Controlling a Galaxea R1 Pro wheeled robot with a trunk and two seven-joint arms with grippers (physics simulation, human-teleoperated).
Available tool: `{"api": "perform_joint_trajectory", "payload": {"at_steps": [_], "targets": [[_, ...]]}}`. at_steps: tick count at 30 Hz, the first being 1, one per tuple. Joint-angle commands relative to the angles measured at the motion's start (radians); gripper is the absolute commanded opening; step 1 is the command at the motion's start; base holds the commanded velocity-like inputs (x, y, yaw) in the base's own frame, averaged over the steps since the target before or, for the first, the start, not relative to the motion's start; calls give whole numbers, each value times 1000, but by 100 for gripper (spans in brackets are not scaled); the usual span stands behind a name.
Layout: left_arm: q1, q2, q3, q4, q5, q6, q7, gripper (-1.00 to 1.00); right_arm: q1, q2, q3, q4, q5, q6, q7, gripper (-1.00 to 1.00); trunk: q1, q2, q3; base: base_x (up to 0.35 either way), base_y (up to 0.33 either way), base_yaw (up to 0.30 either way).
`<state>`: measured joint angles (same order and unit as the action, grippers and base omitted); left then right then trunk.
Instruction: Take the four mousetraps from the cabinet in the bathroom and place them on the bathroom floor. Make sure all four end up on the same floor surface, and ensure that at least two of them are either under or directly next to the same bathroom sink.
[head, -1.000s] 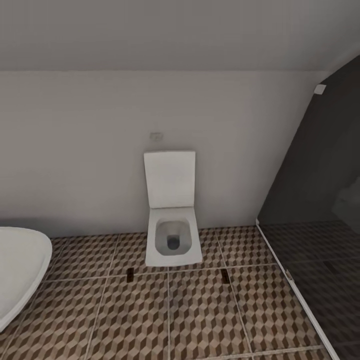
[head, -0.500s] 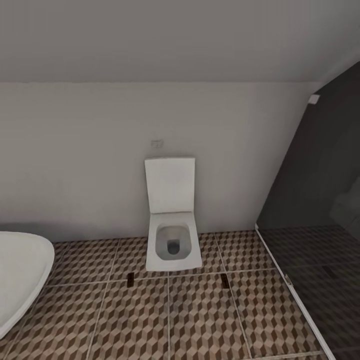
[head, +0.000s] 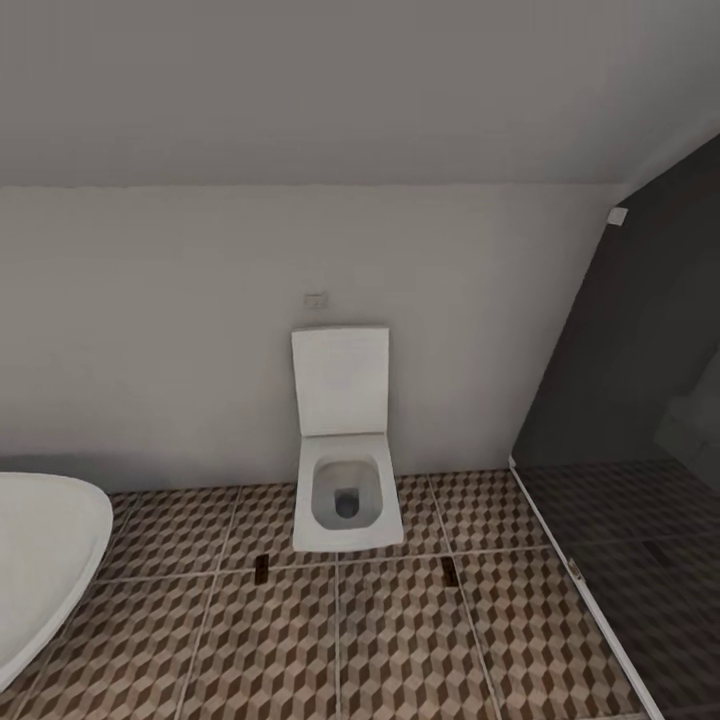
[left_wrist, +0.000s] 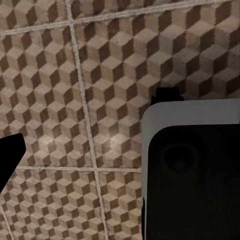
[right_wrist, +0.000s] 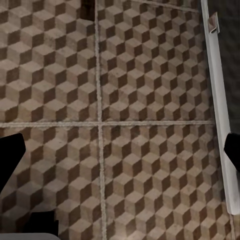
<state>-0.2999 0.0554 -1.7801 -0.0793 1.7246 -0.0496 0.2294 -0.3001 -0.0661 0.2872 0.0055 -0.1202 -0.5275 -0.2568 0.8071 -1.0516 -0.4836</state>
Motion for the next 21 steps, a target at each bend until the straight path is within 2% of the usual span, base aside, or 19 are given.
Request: {"api": "perform_joint_trajectory", "payload": {"at_steps": [1, 21], "targets": [[-1, 1, -9, -5, 9, -4, 8, 100, -1, 0, 9, 1, -10, -3, -1, 100, -4, 7, 4, 0, 0, 0], [8, 0, -9, -5, 9, -4, 8, 100, -1, 0, 9, 1, -10, -1, -1, 100, -81, 147, 99, 0, 0, 0]]}}
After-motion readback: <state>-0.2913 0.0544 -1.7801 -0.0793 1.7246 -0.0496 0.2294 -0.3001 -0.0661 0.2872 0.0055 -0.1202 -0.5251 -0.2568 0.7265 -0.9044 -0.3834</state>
